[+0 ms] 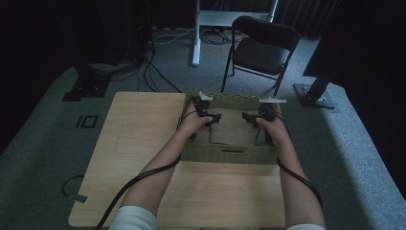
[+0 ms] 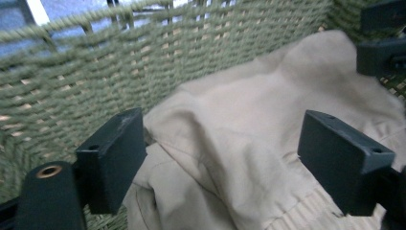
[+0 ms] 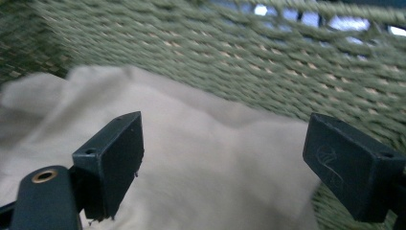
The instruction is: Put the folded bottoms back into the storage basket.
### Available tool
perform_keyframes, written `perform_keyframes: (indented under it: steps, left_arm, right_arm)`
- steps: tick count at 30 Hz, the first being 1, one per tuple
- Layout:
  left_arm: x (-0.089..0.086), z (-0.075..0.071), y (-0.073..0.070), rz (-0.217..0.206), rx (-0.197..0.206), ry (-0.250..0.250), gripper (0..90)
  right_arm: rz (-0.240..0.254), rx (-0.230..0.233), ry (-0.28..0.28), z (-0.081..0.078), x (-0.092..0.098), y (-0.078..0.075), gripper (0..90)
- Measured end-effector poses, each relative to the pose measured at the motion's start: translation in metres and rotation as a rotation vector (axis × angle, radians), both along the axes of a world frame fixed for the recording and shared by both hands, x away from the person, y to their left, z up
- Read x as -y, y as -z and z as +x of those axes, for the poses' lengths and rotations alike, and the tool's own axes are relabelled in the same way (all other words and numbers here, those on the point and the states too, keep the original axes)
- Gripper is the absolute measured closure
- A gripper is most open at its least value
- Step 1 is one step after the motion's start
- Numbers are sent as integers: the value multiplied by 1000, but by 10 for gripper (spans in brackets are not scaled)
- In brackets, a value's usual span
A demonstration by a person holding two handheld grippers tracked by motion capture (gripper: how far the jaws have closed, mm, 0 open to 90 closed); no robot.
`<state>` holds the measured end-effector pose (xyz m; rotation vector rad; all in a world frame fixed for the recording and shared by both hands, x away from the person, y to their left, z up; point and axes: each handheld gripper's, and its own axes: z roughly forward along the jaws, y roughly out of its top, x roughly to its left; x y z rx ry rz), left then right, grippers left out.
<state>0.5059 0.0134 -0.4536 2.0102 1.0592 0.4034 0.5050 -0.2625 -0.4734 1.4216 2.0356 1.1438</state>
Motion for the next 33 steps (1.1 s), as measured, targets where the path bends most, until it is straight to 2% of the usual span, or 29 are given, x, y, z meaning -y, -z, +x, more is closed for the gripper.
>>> perform_keyframes:
  steps: [1, 4, 5, 7, 8, 9, 10, 11, 13, 16, 22, 24, 27, 33]
  left_arm:
    - [-2, -3, -6, -40, -10, 1, 165]
    - [-3, -6, -11, -42, -9, 16, 165]
    - [-4, -9, -17, -50, 8, 25, 165]
    - [-5, -11, -20, -61, 2, 30, 165]
    - [-6, -13, -22, -59, 4, 39, 165]
    - [-8, -15, -25, -39, 20, 58, 165]
    - [-8, -15, -25, -39, 20, 58, 165]
    - [-9, -17, -26, -35, 36, 56, 165]
    - [-9, -20, -27, -49, 37, 54, 165]
    - [-11, -25, -27, -83, 24, 62, 163]
    - [-19, -35, -30, -62, 30, 104, 157]
    - [-23, -37, -32, -70, 36, 94, 157]
    - [-27, -40, -38, -55, 45, 89, 158]
    - [-34, -50, -45, -60, 34, 103, 158]
  right_arm:
    - [-1, 13, -13, -3, -2, -4, 135]
    - [-16, 27, -29, -6, -3, -9, 135]
    - [-15, 40, -28, -9, -3, -14, 135]
    - [-18, 46, -27, -10, -3, -16, 131]
    - [-21, 47, -24, -11, -3, -20, 122]
    - [-24, 53, -11, -14, -2, -24, 105]
    - [-24, 53, -11, -14, -2, -24, 105]
    - [-22, 50, -3, -16, -2, -26, 105]
    - [-2, 44, 7, -20, -1, -30, 105]
    - [-20, 50, 7, -24, -1, -34, 105]
    - [-33, 73, 13, -35, -1, -45, 105]
    - [-36, 81, 6, -39, 0, -48, 105]
    - [-50, 92, 0, -45, 0, -53, 105]
    - [-51, 98, -5, -56, 4, -55, 105]
